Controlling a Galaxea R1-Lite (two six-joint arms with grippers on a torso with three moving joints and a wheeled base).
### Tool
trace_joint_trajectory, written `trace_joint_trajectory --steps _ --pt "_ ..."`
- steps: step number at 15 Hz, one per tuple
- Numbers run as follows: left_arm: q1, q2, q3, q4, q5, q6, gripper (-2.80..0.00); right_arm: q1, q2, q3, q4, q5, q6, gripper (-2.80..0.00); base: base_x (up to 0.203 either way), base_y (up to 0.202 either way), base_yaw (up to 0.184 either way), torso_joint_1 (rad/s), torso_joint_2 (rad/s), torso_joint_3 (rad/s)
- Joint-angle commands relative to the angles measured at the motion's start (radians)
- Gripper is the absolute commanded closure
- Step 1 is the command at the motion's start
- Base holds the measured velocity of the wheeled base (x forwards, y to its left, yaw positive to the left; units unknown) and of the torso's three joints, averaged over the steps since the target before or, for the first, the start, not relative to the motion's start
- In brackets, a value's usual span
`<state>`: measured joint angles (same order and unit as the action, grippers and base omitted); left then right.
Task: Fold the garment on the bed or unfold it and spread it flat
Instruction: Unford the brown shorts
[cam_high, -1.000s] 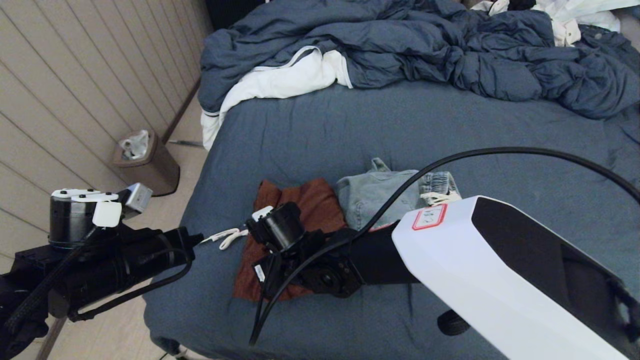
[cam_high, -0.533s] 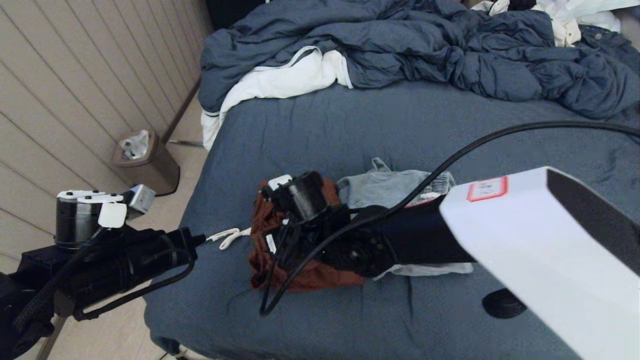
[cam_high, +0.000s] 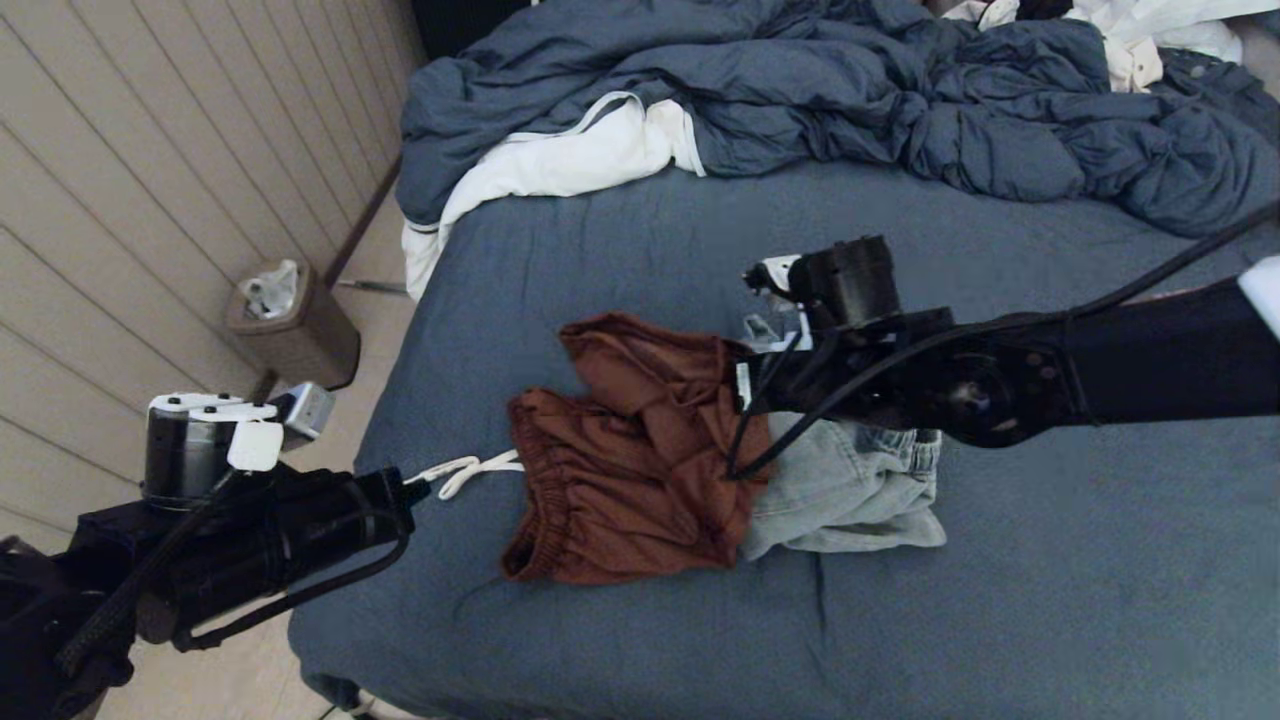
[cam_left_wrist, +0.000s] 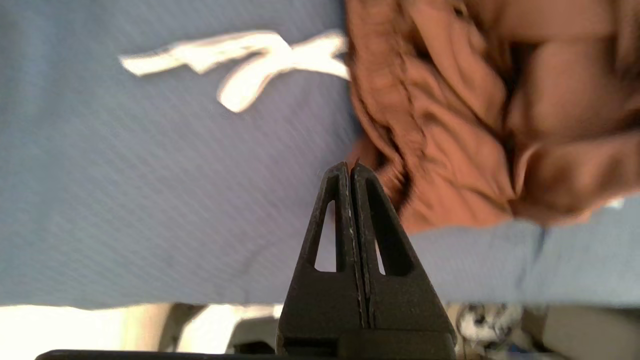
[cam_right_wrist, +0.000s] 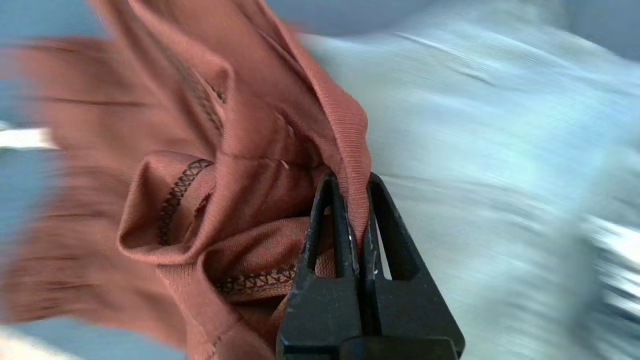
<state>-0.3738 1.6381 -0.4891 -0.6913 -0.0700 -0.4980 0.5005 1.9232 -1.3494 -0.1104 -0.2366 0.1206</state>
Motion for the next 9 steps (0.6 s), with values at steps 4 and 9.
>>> trace_joint_trajectory --steps 4,9 --pt "-0.044 0.004 0.023 -0.027 0.004 -0.011 0.00 -0.187 -0.036 0.210 -0.216 0.004 -0.009 0.00 0.000 0.000 0.000 0.000 0.00 0.000" --pt "-0.066 0.005 0.033 -0.031 0.006 -0.012 0.00 -0.330 -0.016 0.214 -0.252 0.010 -0.041 0.00 0.000 0.000 0.000 0.000 0.00 0.000"
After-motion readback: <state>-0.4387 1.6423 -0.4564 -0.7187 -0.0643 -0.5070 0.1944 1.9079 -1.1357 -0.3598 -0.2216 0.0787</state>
